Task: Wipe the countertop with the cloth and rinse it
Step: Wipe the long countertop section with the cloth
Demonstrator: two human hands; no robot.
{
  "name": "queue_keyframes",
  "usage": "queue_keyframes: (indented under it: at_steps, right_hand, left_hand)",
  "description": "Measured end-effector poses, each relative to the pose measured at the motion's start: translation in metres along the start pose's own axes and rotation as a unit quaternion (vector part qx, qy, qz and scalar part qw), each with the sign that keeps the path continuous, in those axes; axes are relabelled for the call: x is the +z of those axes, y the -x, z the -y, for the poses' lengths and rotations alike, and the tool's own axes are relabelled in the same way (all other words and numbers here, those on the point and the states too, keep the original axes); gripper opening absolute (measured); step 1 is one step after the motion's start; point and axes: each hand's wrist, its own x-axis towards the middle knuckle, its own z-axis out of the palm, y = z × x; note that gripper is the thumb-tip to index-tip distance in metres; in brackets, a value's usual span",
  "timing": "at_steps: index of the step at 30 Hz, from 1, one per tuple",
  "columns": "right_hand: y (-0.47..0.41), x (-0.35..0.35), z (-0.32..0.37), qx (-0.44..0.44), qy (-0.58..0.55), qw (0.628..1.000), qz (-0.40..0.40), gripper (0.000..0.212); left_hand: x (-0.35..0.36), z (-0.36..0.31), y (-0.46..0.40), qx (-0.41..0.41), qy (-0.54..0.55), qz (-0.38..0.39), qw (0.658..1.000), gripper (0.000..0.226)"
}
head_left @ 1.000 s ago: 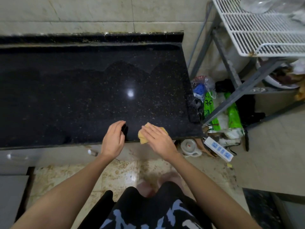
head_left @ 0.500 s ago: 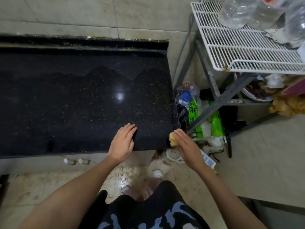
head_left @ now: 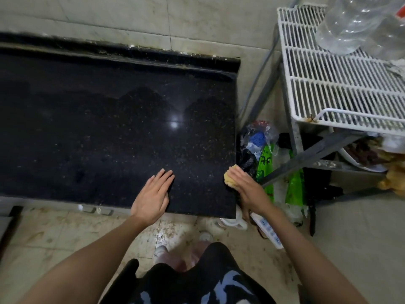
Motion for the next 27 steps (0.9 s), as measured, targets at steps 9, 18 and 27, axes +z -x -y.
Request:
queue_keyframes:
  at_steps: [9, 18, 27]
  right_hand:
    - [-0.066, -0.017, 0.01, 0.018, 0.04, 0.993, -0.11, 0.045]
    - [-0.072, 0.083, 0.126, -0.281, 0.099, 0.953, 0.051, 0.044]
    - [-0.094, 0.121, 0.192, -0.384, 0.05, 0.916, 0.108, 0.052]
  left_hand:
    - [0.003, 0.0, -0.001, 0.008, -0.01, -0.031, 0.999, 0.052]
    - [-0.008, 0.005, 0.019, -0.141, 0.08, -0.147, 0.976, 0.044]
    - [-0.009, 0.025, 0.116, -0.349, 0.114, -0.169, 0.915, 0.05]
